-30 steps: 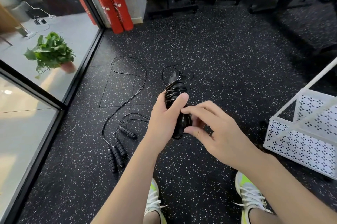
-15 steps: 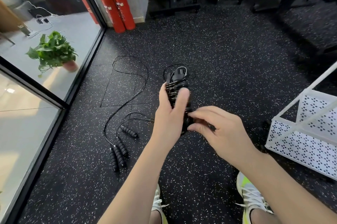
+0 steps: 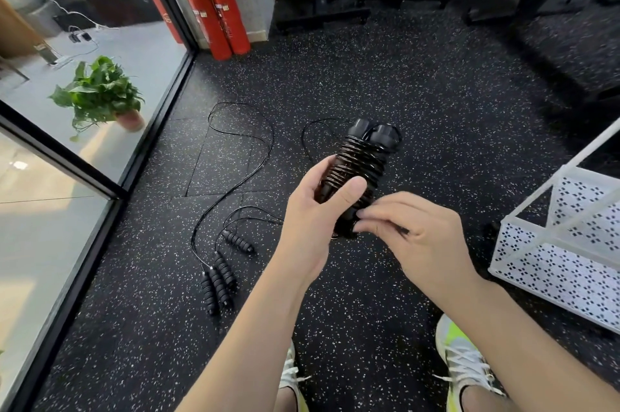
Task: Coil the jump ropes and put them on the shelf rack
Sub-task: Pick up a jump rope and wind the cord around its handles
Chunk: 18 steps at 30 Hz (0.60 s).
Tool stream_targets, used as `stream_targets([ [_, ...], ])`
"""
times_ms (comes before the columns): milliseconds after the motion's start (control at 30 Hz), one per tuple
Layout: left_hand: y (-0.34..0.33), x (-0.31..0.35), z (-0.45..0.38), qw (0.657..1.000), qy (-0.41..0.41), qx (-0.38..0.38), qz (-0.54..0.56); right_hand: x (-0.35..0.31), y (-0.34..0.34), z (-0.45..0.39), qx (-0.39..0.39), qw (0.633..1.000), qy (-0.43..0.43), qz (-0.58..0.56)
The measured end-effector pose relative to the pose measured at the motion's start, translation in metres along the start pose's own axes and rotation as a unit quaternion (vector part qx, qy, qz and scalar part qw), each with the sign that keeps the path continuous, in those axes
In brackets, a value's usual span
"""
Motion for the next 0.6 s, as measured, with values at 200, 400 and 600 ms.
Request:
stream_targets([
  [200, -0.006, -0.002, 0.001, 1.000, 0.007, -0.018, -0.002, -0.002, 0.003, -0.004, -0.010, 0.999, 0.010, 0.035],
  [400, -0.001, -0.005, -0.004, 1.000, 0.009, 0.023, 0.003, 0.000, 0.009, -0.009, 0.000, 1.000, -0.004, 0.028],
  [600, 0.004, -0.003, -0.002, 0.995, -0.017, 0.095, -0.008, 0.000, 0.006, -0.006, -0.002, 0.999, -0.036, -0.019],
])
Point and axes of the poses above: each hand's wrist, its own z-axis away from the middle knuckle, its own y-axis out of the back of the hand, x = y × z, the point moved 7 cm from there along -z, towards the middle knuckle, and after that the axes turned 3 degrees about -z, right-handed, at the moved point
